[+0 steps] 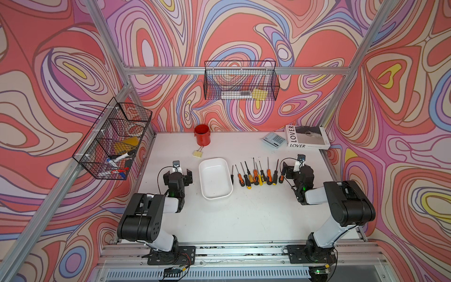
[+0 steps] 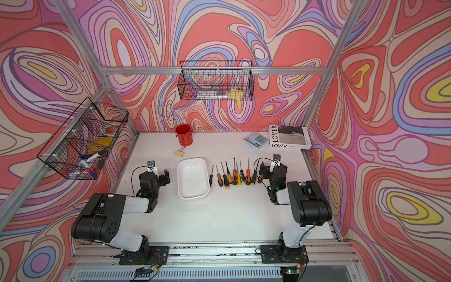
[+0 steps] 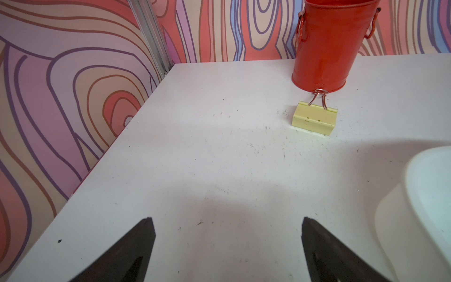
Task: Take out the screwdriver from the storage box
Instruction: Reset both arms
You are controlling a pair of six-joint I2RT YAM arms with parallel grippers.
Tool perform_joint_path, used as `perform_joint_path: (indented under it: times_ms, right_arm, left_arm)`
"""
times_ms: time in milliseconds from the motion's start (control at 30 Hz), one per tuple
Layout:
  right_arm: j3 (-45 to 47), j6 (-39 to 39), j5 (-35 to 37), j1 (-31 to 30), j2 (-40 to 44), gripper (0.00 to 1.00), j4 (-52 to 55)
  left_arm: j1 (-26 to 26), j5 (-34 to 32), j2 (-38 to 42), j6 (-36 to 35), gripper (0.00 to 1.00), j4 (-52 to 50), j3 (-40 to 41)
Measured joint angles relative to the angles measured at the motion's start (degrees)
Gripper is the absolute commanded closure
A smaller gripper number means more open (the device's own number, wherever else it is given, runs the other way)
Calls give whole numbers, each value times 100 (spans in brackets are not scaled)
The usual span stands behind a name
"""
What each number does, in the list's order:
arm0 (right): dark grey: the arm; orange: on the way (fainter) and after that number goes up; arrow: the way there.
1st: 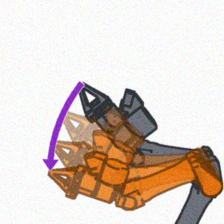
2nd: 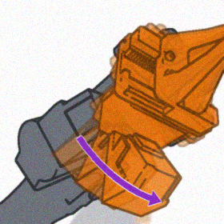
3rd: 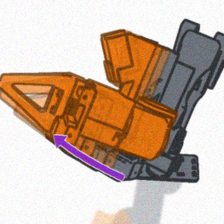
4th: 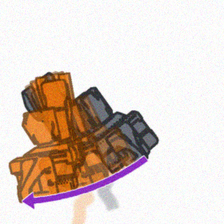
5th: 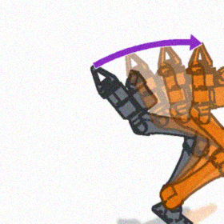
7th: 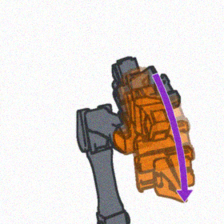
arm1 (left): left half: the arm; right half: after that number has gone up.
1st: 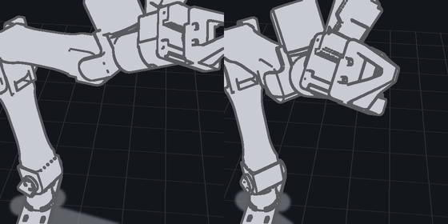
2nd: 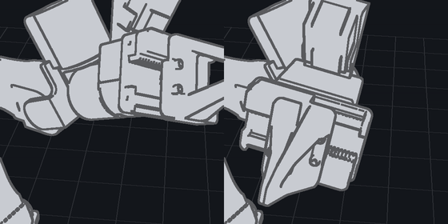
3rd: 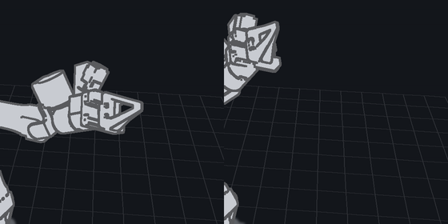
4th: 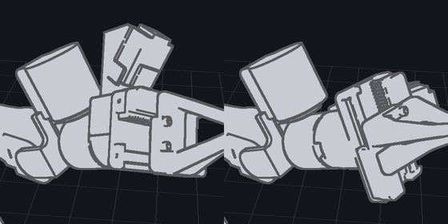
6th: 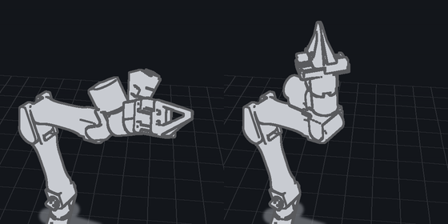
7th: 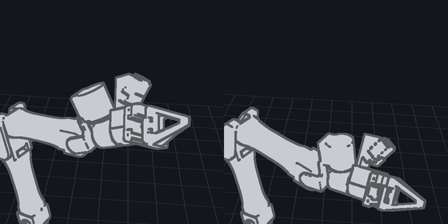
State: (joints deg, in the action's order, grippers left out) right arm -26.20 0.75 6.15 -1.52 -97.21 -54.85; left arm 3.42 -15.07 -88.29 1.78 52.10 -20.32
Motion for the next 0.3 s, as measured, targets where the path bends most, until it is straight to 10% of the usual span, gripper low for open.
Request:
perform_joint_path:
  times_ms: [300]
  right_arm:
    - [0, 0, 0, 0, 0, 2, 2]
  left_arm:
    - [0, 15, 0, 20, 1, 0, 0]
